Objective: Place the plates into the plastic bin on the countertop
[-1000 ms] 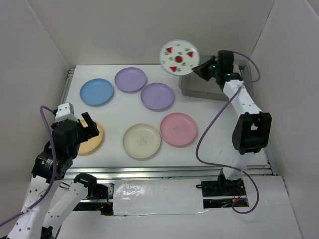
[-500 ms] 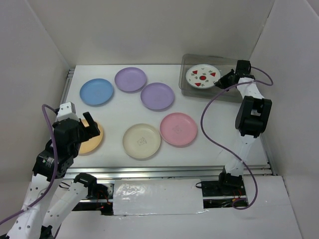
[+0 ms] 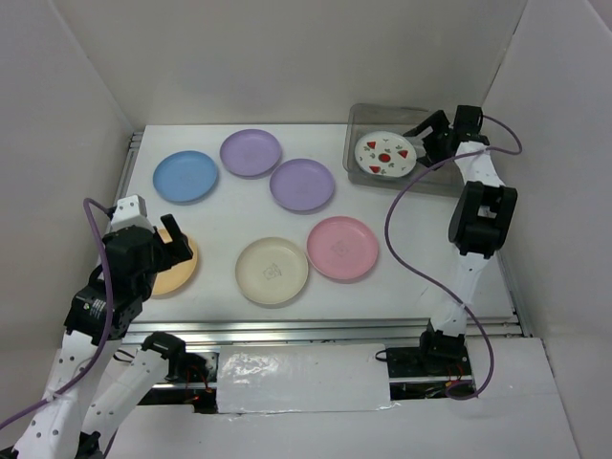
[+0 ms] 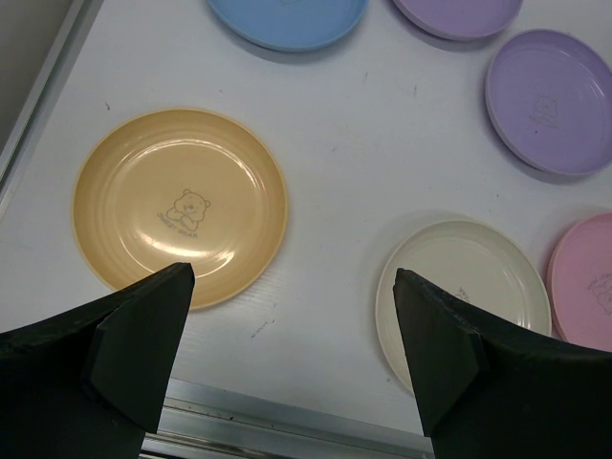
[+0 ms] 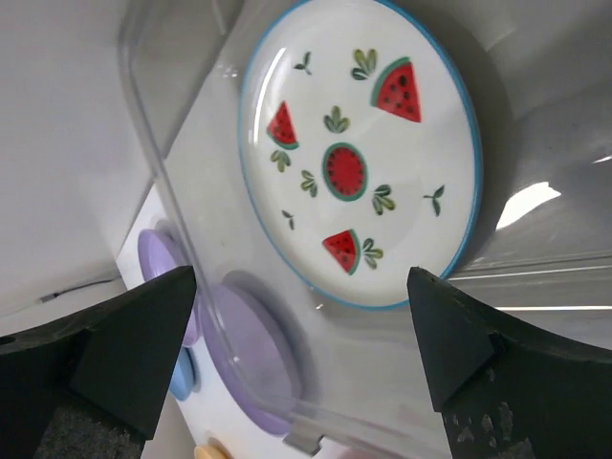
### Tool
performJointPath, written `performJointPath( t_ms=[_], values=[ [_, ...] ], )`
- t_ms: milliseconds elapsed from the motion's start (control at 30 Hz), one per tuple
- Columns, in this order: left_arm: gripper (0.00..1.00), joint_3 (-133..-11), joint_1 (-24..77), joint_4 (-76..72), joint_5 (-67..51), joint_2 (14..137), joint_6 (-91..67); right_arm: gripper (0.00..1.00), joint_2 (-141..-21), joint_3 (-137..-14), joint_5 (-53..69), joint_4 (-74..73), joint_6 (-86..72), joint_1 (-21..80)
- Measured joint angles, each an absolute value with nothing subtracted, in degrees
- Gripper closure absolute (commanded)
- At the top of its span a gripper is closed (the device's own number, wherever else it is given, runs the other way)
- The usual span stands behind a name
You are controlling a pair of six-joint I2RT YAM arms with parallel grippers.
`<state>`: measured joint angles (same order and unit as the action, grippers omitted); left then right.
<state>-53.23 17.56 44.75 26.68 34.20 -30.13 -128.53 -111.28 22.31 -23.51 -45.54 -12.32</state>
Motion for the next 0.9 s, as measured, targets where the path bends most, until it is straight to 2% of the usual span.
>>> performJointPath(
  t_ms=[133,300,367,467,567,700,900],
  values=[
    [0.01,-53.23,17.56,44.77,26.68,34.28,-30.13,0.0,-122.98,-110.5,20.23,-24.82,-44.56,-11.81],
    [0.01,-53.23,17.56,44.75,26.68,34.24,-30.13,0.0,-106.69,-107.0,11.46,-30.28,-38.65,-6.31],
    [0.01,-53.23,17.56,44.75,26.68,34.24,-30.13,0.0,-97.56,-100.55,7.22,-30.79,-36.29,-0.12],
    [0.01,-53.23,17.56,44.73,26.65,34.24,-30.13,0.0,-82.98,-82.78,5.48,-27.73,-35.33,11.07],
    [0.01,-53.23,17.65,44.73,26.57,34.24,-30.11,0.0,-72.69,-63.42,5.78,-25.98,-36.62,16.47],
    [0.01,-53.23,17.82,44.71,26.37,33.98,-30.09,0.02,-70.59,-44.8,5.56,-23.66,-39.18,15.51],
    [0.01,-53.23,17.82,44.71,26.24,33.06,-30.06,0.04,-69.04,-37.39,4.12,-23.07,-40.64,15.33]
  ],
)
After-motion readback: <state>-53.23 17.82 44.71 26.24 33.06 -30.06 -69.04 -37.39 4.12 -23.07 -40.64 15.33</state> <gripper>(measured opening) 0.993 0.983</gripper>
